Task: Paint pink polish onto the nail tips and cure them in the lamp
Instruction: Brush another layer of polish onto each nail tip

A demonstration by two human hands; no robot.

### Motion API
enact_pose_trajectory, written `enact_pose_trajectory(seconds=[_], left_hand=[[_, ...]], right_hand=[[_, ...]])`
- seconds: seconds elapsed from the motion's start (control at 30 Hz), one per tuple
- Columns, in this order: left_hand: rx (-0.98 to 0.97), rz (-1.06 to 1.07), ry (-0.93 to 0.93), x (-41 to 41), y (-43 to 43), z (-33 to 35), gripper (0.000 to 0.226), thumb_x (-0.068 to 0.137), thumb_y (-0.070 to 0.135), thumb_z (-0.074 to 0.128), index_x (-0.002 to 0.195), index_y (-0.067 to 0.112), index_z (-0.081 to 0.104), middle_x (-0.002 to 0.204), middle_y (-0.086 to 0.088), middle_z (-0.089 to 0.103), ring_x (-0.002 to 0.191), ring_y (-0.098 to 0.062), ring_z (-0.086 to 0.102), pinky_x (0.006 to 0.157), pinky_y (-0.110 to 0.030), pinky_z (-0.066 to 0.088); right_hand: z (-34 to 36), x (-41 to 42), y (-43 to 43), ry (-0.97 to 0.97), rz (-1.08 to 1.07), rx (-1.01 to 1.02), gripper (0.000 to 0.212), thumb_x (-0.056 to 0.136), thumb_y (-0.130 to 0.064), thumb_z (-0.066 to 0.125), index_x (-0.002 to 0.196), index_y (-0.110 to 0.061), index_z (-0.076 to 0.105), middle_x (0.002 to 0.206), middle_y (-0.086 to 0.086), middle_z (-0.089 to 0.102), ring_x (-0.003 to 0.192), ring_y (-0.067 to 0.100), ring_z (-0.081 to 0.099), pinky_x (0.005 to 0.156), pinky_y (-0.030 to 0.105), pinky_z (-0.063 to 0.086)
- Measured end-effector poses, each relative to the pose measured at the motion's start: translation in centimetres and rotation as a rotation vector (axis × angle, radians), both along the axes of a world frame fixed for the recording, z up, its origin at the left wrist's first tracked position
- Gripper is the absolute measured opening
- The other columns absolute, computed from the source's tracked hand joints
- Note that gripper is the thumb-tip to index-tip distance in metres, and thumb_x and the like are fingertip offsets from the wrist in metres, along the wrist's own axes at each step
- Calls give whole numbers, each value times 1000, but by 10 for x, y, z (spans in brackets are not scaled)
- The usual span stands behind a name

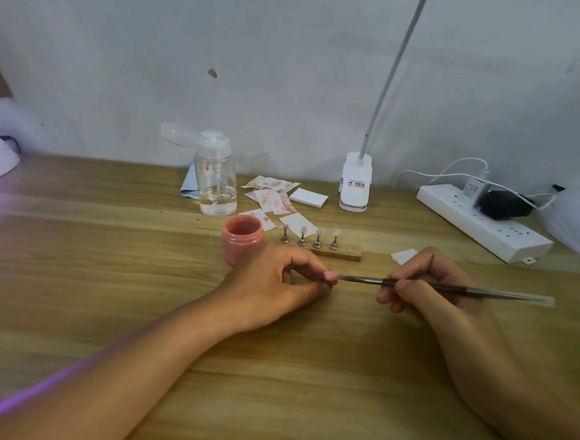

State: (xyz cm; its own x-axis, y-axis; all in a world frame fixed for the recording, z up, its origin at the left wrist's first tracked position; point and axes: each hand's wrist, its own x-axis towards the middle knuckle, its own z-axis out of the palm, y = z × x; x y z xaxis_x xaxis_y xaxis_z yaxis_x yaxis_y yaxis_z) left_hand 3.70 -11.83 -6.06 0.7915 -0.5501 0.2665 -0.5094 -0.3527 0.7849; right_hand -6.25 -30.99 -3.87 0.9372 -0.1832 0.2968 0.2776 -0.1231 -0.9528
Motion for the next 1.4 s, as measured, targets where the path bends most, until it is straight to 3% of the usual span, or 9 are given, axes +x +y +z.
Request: enact_pose_trajectory(seconds=[0.37,0.5,0.63,0.87,1.17,1.4], left_hand=[[-11,-13,-5,0,0,0,17,83,19,77,86,36,74,80,27,71,45,0,35,44,-12,25],[-29,-27,-19,1,0,-3,7,83,22,77,85,28,76,80,19,72,46,1,38,47,-10,27],[-32,-29,-40,1,-1,-2,2,83,24,77,85,23,77,73,23,69,44,1,39,45,-9,25],[-8,-25,-45,0,0,-2,14,83,19,77,82,32,73,65,31,63,43,1,38,44,-8,24],[-20,-19,-41,0,-1,-3,3,83,25,77,82,27,74,68,28,66,42,-1,35,43,-10,24],[-4,-23,-36,1,0,-2,12,83,19,78,83,29,74,70,28,66,42,-1,36,44,-9,23]], right_hand=[[-1,2,-2,19,-45,32,8,86,5,53,80,1,57,69,11,67,66,15,58,61,18,50],[2,1,-3,-13,-77,144,14,88,1,52,75,-1,54,67,10,64,63,16,54,58,18,48],[-1,0,2,18,-80,55,14,87,2,54,73,1,54,66,12,67,61,16,55,58,18,48],[-3,1,2,31,-76,12,8,86,2,57,78,1,57,70,13,69,64,16,58,59,18,50],[-3,0,2,14,-48,21,9,88,1,57,80,5,54,70,14,69,61,17,57,59,19,50],[-2,-1,3,19,-40,-9,9,85,4,57,77,0,58,69,14,69,64,18,59,59,19,50]])
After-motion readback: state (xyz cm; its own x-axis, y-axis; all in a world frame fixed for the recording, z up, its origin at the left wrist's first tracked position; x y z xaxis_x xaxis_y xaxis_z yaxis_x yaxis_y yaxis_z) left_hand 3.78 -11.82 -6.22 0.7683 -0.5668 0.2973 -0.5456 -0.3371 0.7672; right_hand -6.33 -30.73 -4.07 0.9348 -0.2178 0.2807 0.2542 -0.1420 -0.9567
